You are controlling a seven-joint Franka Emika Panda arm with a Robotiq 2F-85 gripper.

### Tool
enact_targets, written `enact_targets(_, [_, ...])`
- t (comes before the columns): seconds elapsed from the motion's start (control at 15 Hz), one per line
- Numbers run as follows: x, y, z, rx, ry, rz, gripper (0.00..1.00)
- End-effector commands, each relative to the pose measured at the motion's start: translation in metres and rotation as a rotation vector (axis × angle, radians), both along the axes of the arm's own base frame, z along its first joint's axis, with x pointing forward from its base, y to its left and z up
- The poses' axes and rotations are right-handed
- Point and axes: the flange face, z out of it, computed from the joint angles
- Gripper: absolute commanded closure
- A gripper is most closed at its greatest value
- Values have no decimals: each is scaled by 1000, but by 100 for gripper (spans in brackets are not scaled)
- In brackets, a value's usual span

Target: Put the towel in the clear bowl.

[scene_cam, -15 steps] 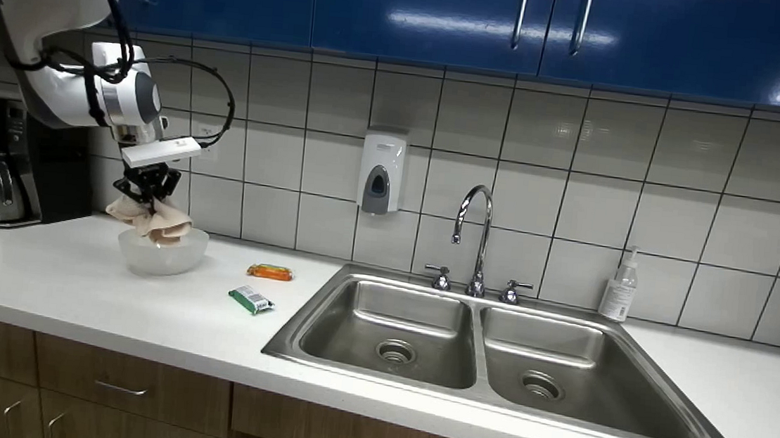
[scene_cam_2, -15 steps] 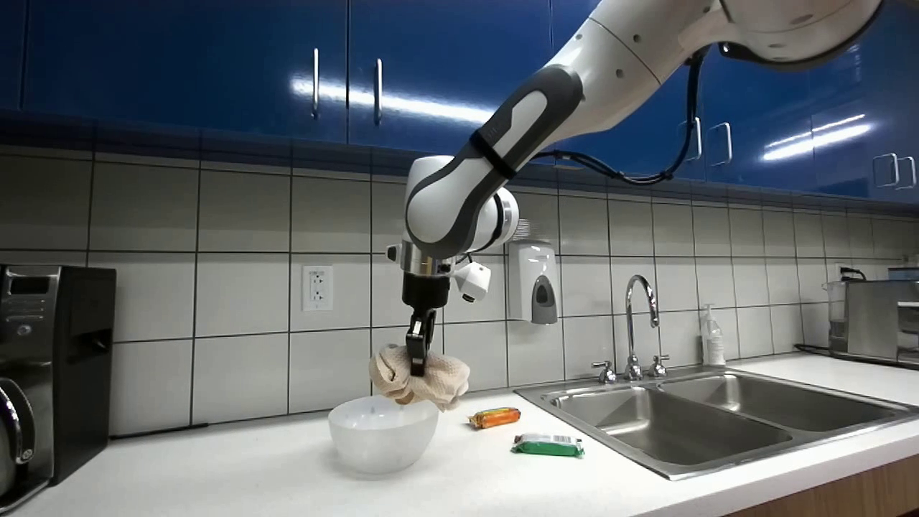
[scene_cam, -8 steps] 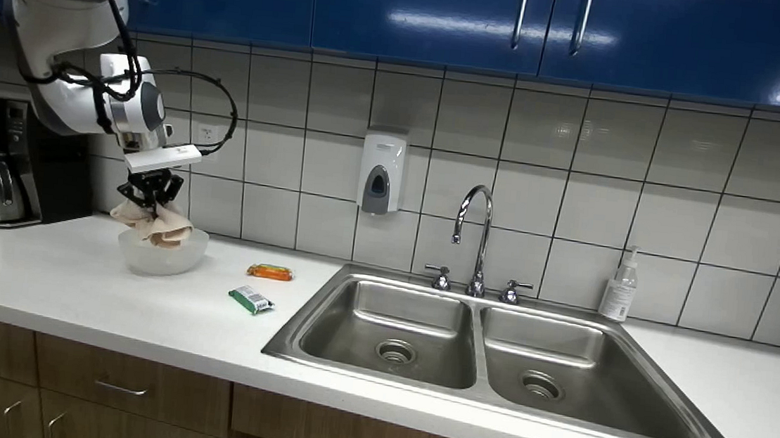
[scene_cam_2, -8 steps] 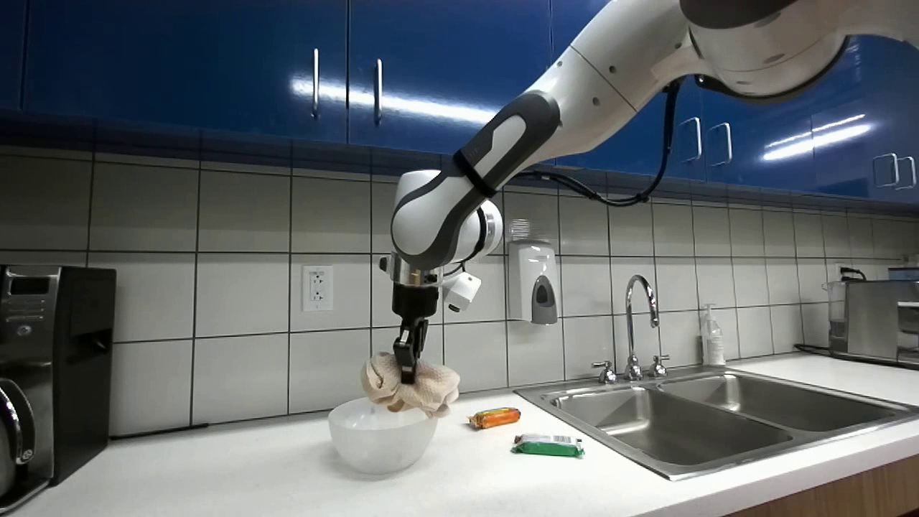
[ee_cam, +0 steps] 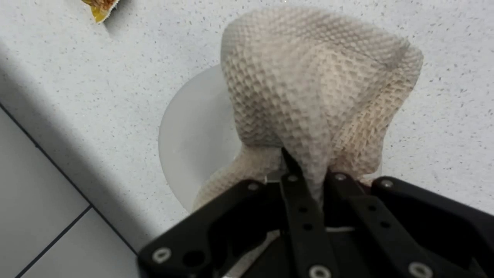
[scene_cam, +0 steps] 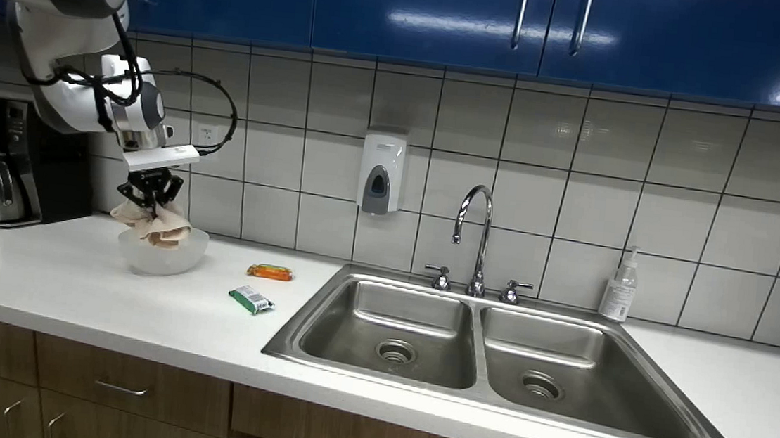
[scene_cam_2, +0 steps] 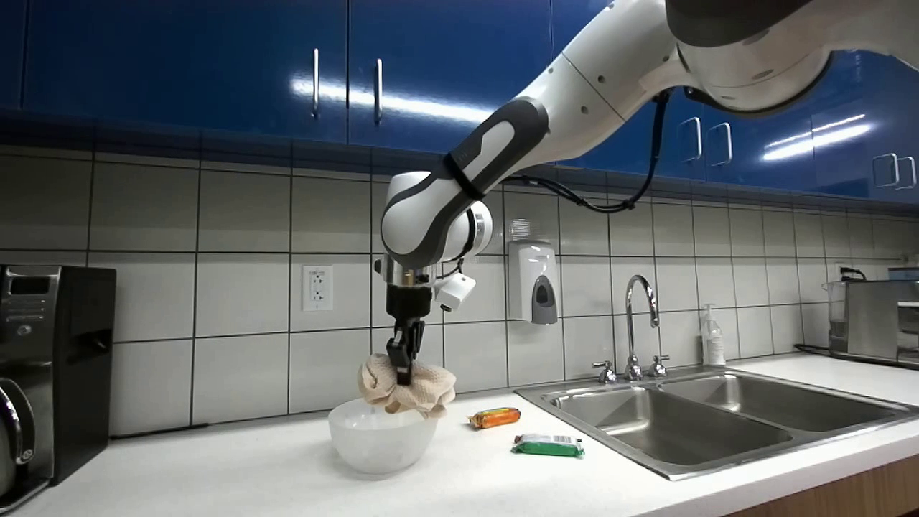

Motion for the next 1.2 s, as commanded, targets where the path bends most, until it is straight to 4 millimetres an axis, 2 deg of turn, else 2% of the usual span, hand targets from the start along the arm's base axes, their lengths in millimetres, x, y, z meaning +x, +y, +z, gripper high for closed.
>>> enact_targets(0.0, [7, 5, 5, -27, 9, -29, 98])
enact_targets(0.6, [9, 7, 5, -31, 32, -33, 98])
enact_targets(0.67, [9, 7, 5, -32, 35, -33, 65])
enact_targets(0.73, [10, 7, 5, -36, 34, -33, 64])
enact_targets(1.13, [12, 8, 6, -37, 28, -36, 21])
